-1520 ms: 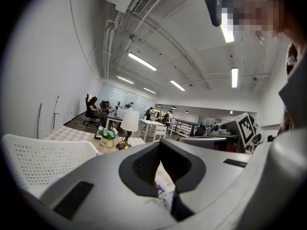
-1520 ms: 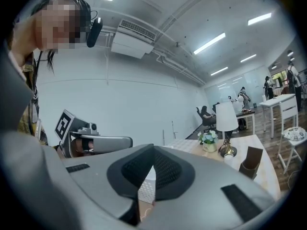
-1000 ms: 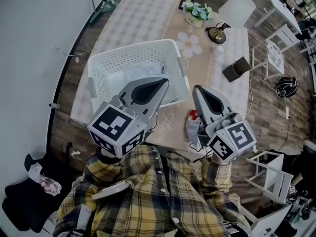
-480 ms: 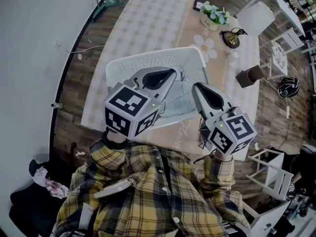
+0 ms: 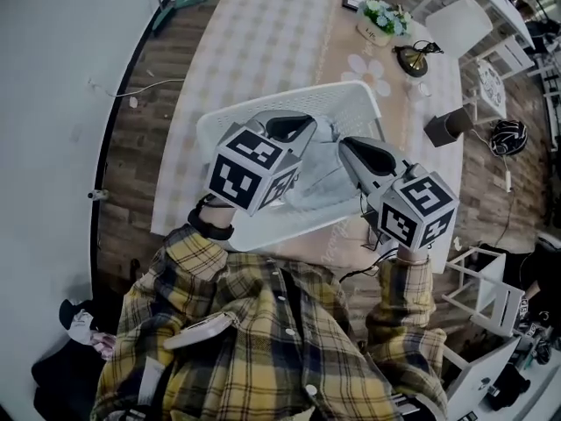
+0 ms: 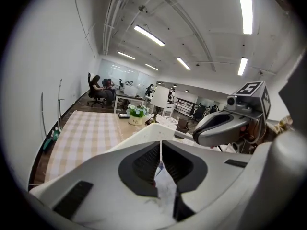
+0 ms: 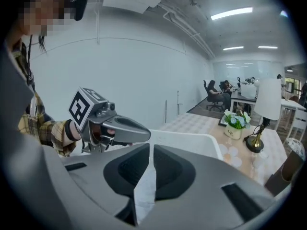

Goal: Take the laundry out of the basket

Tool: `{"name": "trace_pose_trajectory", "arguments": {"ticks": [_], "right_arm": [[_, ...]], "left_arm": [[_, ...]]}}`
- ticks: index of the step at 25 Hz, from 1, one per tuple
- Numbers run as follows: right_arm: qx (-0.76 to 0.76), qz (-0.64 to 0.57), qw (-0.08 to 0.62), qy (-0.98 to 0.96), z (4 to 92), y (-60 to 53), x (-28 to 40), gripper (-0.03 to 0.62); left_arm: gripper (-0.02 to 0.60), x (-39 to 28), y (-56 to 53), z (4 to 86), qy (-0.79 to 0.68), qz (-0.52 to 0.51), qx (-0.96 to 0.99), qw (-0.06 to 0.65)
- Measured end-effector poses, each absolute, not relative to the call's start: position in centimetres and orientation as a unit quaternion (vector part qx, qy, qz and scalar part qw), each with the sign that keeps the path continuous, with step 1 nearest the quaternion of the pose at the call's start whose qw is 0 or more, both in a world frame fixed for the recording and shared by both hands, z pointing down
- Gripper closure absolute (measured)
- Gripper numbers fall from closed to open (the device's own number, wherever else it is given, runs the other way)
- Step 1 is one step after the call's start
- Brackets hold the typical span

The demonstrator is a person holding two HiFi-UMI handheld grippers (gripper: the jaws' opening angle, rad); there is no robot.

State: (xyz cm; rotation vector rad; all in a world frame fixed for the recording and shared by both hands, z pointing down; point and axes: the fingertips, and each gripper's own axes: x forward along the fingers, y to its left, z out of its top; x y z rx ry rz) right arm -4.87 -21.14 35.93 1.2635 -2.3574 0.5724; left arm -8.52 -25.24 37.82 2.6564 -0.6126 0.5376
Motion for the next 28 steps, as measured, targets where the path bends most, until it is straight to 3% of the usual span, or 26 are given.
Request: {"name": "trace_pose_trajectory", "arguments": {"ticks": [7,14,20,28], "right_arm": [[0.395,0.210,0.305,-0.841,38.8,-20.6,-5.8,0.508],[0.295,0.229,0.385,-0.844,42.4,-19.5,-7.9,0.396],[0.227,0.233,0.454,-0.829,45.6,-19.1,-8.6,0.305],[0.175,0.228,0.521,-0.803,49.9,-18.4,-8.9,0.271]], "left_arm": [[0.462,-8.5,-25.0,41.8,-0.196,0.238,0.932,0.191],[0.359,-8.2,-25.5,45.6,-0.182,0.281,0.919,0.207],[0.311,-7.9,-26.1,49.1,-0.185,0.319,0.905,0.213],[0.241,-8.3,-26.9,51.5,-0.206,0.365,0.882,0.215]]}}
